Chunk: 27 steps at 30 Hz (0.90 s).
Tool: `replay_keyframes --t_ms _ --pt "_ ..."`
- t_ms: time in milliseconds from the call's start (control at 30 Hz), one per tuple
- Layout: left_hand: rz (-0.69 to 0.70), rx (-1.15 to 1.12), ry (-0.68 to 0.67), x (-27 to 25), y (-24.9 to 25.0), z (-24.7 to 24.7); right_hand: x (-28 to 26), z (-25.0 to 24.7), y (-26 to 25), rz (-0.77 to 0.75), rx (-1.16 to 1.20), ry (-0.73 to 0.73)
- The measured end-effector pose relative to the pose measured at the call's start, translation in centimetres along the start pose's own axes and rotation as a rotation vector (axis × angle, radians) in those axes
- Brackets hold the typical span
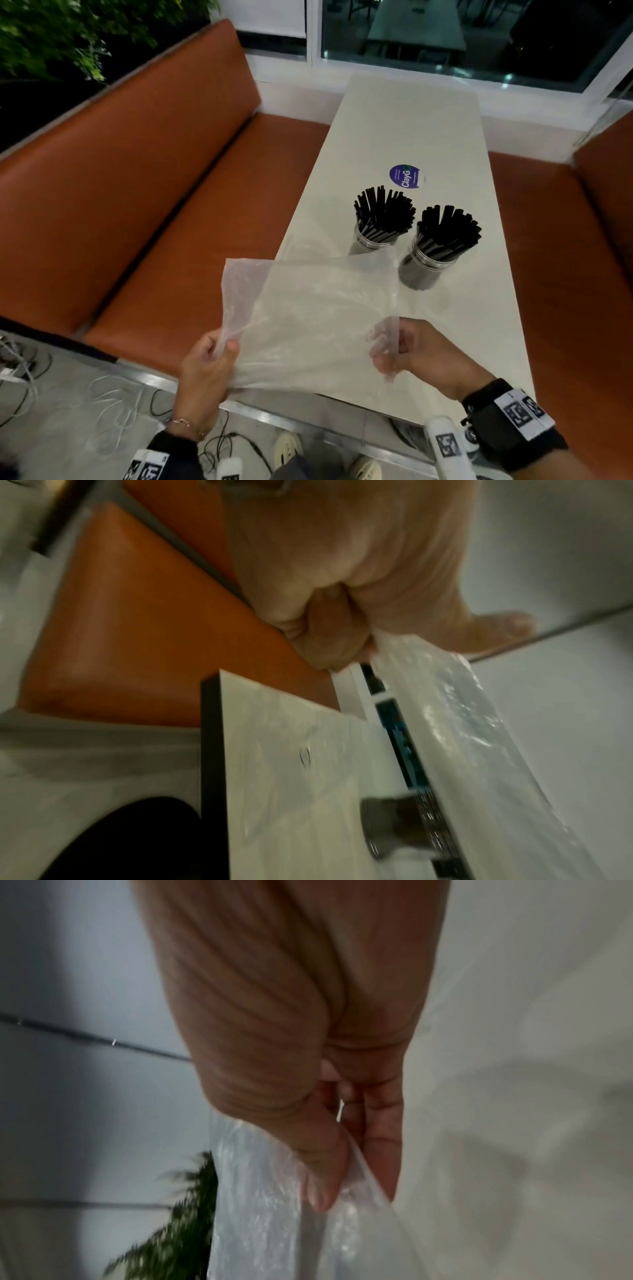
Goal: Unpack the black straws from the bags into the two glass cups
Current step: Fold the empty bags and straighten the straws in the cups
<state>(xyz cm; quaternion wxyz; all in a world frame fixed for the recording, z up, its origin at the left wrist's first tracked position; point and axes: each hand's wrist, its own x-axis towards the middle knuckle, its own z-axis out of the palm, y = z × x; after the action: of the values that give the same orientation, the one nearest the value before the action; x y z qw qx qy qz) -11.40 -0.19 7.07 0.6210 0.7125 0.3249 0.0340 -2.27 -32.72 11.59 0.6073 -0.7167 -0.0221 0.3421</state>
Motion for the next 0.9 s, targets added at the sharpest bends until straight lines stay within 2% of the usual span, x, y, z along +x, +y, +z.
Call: replay_keyframes --t_ms 133,200,267,333,367,400,467,600,667,700,767,833,900 --pt "-0.017 0.008 -0.102 -0.3 -0.1 -1.2 0.0 -0.5 -0.2 -0.063 -0.052 0.011" --pt "-0.072 -0.048 -0.122 0.3 -0.4 -1.8 0.1 -1.0 -0.1 -0.076 -0.057 0.014" --pt "-0.167 -0.111 -0.262 0.7 -0.8 -2.4 0.1 -1.3 -0.2 -0.086 -0.12 -0.041" --pt "-0.303 -0.221 -0.497 1.2 -0.4 -2.5 0.3 -1.1 -0.5 -0.094 -0.211 -0.124" --pt "-0.377 -0.276 -0.559 1.5 0.0 -2.3 0.4 -1.0 -0.7 -0.094 -0.242 -0.162" --pt "-0.422 -0.292 -0.564 2.1 0.3 -2.0 0.5 -0.9 -1.0 -0.091 -0.272 -0.201" --pt "-0.417 -0.251 -0.53 3.4 1.2 -1.7 0.9 -1.0 -1.8 -0.075 -0.341 -0.268" --pt "-0.309 -0.146 -0.492 4.4 3.5 -2.0 1.7 -1.7 -2.8 -0.037 -0.389 -0.394" --pt "-0.244 -0.176 -0.446 4.6 3.9 -2.9 2.2 -2.1 -3.0 -0.048 -0.364 -0.399" --pt "-0.192 -0.203 -0.389 4.7 4.1 -3.5 2.4 -2.1 -3.1 -0.069 -0.334 -0.351" --pt "-0.093 -0.249 -0.257 5.0 3.7 -4.8 3.2 -1.8 -3.5 -0.114 -0.26 -0.152" --pt "-0.067 -0.337 -0.168 5.0 2.9 -5.7 4.2 -0.8 -4.1 -0.182 -0.166 0.054" --pt "-0.075 -0.433 -0.099 4.8 2.4 -5.9 5.2 0.6 -4.9 -0.213 0.137 0.116"
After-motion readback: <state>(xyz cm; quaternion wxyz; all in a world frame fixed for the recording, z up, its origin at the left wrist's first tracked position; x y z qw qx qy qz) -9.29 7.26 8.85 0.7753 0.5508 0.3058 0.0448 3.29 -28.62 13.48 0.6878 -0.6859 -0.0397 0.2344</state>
